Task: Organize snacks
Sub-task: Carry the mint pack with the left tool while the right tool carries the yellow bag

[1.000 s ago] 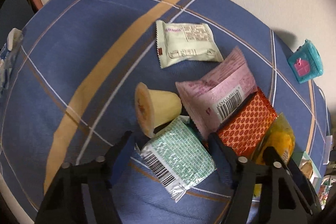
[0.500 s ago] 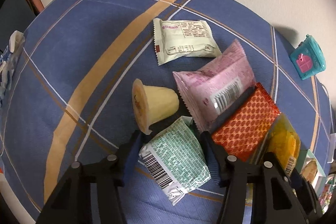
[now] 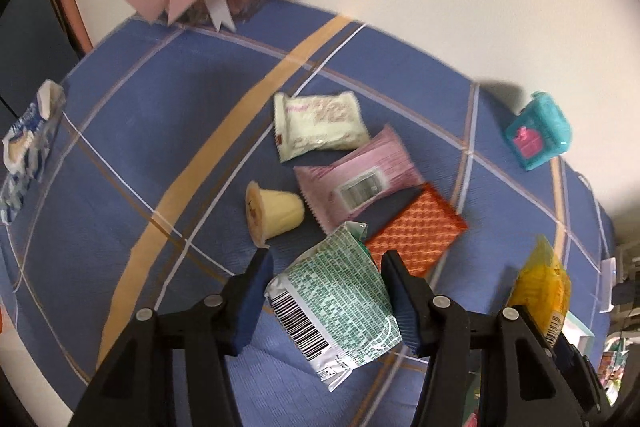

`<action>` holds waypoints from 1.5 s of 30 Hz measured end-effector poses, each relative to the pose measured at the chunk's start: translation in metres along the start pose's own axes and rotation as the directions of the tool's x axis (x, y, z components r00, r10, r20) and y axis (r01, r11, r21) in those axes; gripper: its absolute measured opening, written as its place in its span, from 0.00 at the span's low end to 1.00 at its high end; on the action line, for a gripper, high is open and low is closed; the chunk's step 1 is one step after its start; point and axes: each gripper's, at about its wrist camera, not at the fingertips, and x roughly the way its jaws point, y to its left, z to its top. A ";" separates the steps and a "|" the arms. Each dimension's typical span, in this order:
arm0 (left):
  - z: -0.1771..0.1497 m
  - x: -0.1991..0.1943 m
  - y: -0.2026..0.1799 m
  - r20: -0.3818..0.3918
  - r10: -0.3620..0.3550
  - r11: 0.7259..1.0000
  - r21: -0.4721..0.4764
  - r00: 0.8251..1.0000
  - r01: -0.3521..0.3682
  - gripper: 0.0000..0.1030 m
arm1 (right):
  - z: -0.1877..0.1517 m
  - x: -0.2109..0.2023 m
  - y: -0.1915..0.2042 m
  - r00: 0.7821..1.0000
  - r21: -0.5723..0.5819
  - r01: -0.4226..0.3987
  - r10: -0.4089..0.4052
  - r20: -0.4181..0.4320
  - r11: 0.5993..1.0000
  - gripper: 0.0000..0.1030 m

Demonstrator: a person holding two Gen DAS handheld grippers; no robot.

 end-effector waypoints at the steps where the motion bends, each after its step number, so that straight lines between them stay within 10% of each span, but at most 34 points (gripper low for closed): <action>1: -0.001 -0.006 -0.003 0.010 -0.007 1.000 0.005 1.000 0.007 0.58 | 0.001 -0.005 -0.002 1.000 0.004 0.002 -0.002 0.005 1.000 0.39; 20: -0.043 -0.072 -0.096 0.069 -0.146 0.971 0.203 0.987 0.129 0.58 | -0.008 -0.092 -0.152 0.991 0.263 0.083 -0.108 0.082 0.961 0.40; 32: -0.092 -0.084 -0.197 0.033 -0.226 0.881 0.434 0.974 0.190 0.58 | -0.028 -0.126 -0.258 0.975 0.429 0.148 -0.204 0.086 0.891 0.40; 45: -0.131 -0.056 -0.257 0.016 -0.219 0.807 0.565 0.976 0.172 0.58 | -0.032 -0.102 -0.277 0.982 0.413 0.161 -0.188 0.026 0.896 0.40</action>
